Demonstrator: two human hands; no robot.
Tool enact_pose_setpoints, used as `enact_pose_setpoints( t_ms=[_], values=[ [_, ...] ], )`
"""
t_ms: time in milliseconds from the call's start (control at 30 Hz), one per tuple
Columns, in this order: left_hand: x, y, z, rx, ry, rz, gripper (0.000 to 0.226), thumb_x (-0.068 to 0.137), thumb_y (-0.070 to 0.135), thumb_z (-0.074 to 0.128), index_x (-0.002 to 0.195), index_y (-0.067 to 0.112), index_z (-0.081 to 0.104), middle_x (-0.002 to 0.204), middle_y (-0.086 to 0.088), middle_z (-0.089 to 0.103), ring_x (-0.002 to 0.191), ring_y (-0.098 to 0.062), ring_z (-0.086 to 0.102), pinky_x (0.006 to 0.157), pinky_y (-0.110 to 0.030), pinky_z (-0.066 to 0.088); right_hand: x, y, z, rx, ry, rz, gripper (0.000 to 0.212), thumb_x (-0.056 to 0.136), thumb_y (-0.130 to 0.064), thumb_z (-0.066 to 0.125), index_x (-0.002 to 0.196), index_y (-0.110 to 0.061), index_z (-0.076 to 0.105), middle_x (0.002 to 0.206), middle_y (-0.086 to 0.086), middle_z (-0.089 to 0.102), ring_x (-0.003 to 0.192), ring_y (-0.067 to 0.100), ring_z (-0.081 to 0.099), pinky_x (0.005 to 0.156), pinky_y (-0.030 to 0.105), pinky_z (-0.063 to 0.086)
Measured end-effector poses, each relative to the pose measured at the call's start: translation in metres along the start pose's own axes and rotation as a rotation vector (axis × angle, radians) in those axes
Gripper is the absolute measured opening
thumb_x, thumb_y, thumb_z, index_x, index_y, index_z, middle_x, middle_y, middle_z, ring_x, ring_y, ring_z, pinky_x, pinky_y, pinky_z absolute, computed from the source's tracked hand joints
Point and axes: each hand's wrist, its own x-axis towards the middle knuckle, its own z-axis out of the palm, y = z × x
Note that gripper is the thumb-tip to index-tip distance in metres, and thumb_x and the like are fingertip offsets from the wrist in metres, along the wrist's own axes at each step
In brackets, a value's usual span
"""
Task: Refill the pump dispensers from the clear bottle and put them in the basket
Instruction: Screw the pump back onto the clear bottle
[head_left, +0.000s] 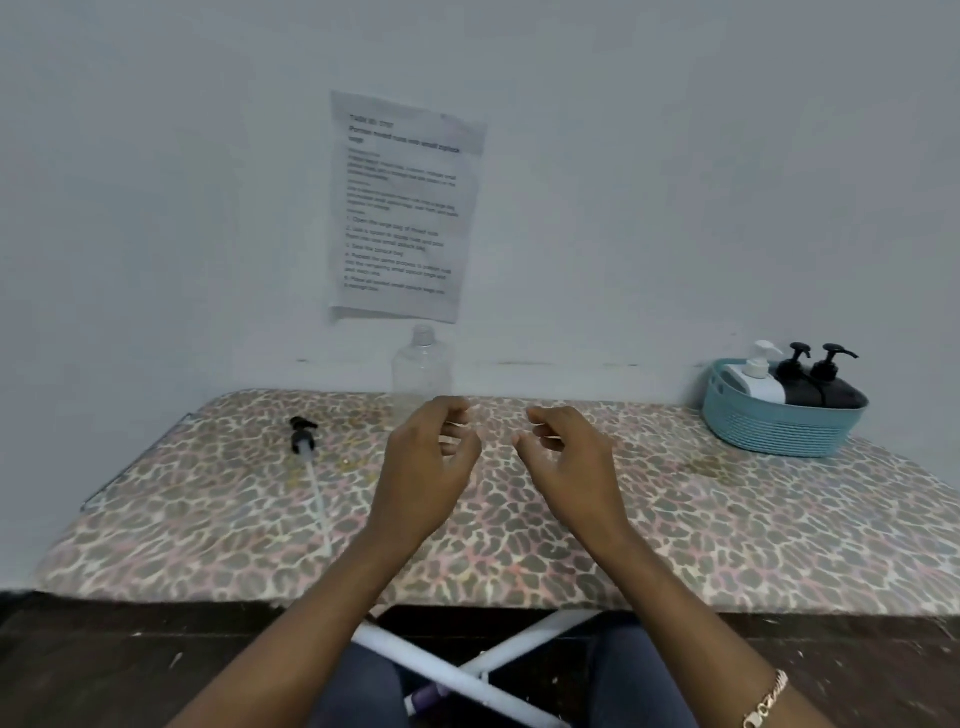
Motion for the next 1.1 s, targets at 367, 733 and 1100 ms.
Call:
enact_pose_setpoints(
  t_ms=[367,733,1100],
  values=[
    [-0.034,-0.065,-0.077,0.169,0.207,-0.442,0.023,0.096,0.023,0.071,0.115,0.012,0.067,0.096,-0.001,0.068,0.084,-0.017,0.063,0.073,-0.035,0.047,0.002,-0.089,0.070,0.009,-0.180,-0.126,0.030,0.097,-0.030,0.070,0.120,-0.012,0.073,0.089,-0.005,0.071,0.078,0.006,0.066,0.078,0.029,0.058],
    [-0.041,-0.112,-0.088,0.148,0.165,-0.640,0.049,0.085,0.021,0.086,0.057,0.010,0.047,0.050,-0.007,0.058,0.051,-0.023,0.071,0.057,-0.047,0.061,0.082,-0.143,0.205,-0.163,-0.572,-0.053,0.035,0.085,-0.013,0.077,0.063,0.004,0.055,0.059,0.019,0.059,0.052,0.025,0.050,0.052,0.035,0.045],
    [-0.041,-0.117,-0.084,0.274,0.149,-0.633,0.021,0.081,0.023,0.077,0.067,0.012,0.064,0.062,-0.002,0.068,0.062,-0.020,0.067,0.068,-0.044,0.060,0.089,-0.109,0.287,-0.307,-0.693,0.063,0.029,0.079,-0.017,0.080,0.070,-0.009,0.054,0.069,0.006,0.057,0.060,0.021,0.057,0.044,0.027,0.040]
  ],
)
